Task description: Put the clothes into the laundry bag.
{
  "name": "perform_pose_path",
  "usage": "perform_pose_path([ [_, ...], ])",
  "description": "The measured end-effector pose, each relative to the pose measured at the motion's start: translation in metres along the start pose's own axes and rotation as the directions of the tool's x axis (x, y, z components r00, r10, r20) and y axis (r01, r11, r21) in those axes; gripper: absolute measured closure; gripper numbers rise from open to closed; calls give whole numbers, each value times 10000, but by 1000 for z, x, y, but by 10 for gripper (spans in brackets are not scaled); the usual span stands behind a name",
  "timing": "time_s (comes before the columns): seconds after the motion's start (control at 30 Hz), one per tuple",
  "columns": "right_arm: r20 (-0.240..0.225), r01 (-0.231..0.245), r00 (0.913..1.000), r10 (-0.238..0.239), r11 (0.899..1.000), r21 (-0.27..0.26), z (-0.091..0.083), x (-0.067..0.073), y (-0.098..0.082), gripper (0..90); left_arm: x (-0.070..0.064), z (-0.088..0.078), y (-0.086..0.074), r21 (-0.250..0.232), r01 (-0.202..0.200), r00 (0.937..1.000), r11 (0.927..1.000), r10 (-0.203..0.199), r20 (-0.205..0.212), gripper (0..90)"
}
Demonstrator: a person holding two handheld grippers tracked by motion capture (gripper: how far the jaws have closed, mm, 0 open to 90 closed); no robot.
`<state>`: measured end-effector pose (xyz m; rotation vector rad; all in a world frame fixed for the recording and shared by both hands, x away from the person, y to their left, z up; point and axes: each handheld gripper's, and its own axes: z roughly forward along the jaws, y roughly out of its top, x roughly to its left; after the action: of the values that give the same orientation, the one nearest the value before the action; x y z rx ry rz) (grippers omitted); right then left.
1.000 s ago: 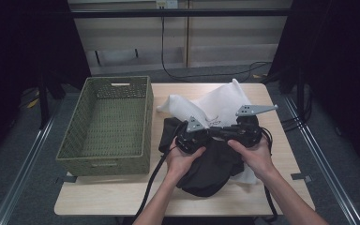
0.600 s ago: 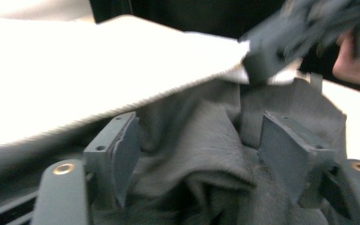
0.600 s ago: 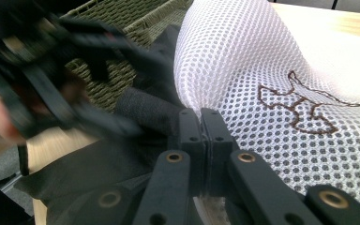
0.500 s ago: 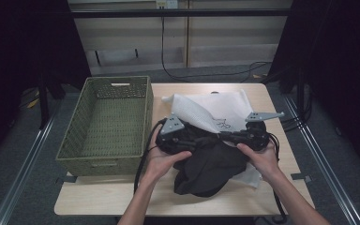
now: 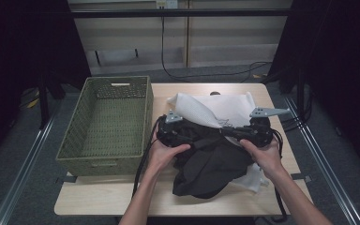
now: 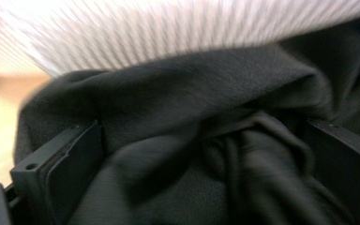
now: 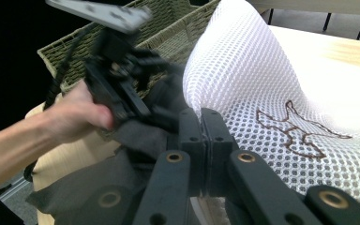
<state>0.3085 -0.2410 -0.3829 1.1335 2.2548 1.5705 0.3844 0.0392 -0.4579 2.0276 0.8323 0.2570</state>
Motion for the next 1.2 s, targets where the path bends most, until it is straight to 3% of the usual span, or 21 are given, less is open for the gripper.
perform_pose_path([
  [0.07,18,23,10000,-23,10000,16,1,1,1,885,0,5,-5,349,124,9996,9993,-134,267,61],
  [0.1,0,46,10000,-46,10000,-3,1,1,2,885,2,6,-8,532,64,9992,9986,-85,394,165],
  [0.17,-28,56,10000,-56,10000,24,3,1,2,885,6,5,-13,461,354,9956,9983,-392,852,434],
  [0.23,-49,53,10000,-52,10000,56,7,1,3,885,7,2,-16,347,359,9956,9988,-387,849,586],
  [0.3,-94,36,9999,-35,10000,59,11,1,4,885,4,-3,-16,80,314,9962,9995,-319,806,665],
  [0.47,-180,52,9998,-51,10000,44,20,2,7,885,-12,-28,-6,-791,-352,9926,9962,441,1134,721],
  [0.6,-342,88,9994,-90,9999,-67,28,3,12,885,-30,-38,1,-1094,-972,9859,9892,1108,1253,752],
  [0.77,-366,181,9992,-176,9998,118,39,7,18,885,-42,-40,8,-1353,-1264,9768,9827,1471,1557,774],
  [0.97,-701,414,9967,-406,9991,100,48,16,30,885,-58,-27,15,-1166,-1959,9559,9737,2161,1988,779],
  [1.03,-1129,340,9930,-353,9993,-135,49,23,35,886,-63,-21,15,-959,-2076,9557,9735,2228,1923,779],
  [1.1,-1353,384,9899,-420,9988,-288,47,28,36,885,-61,-14,13,-824,-1943,9633,9775,2060,1723,778],
  [1.13,-1454,243,9889,-292,9991,-359,47,28,35,886,-58,-9,11,-815,-1684,9702,9823,1798,1623,777],
  [1.2,-1576,-92,9875,26,9991,-417,45,23,31,886,-53,-5,6,-727,-1554,9759,9852,1645,1432,774],
])
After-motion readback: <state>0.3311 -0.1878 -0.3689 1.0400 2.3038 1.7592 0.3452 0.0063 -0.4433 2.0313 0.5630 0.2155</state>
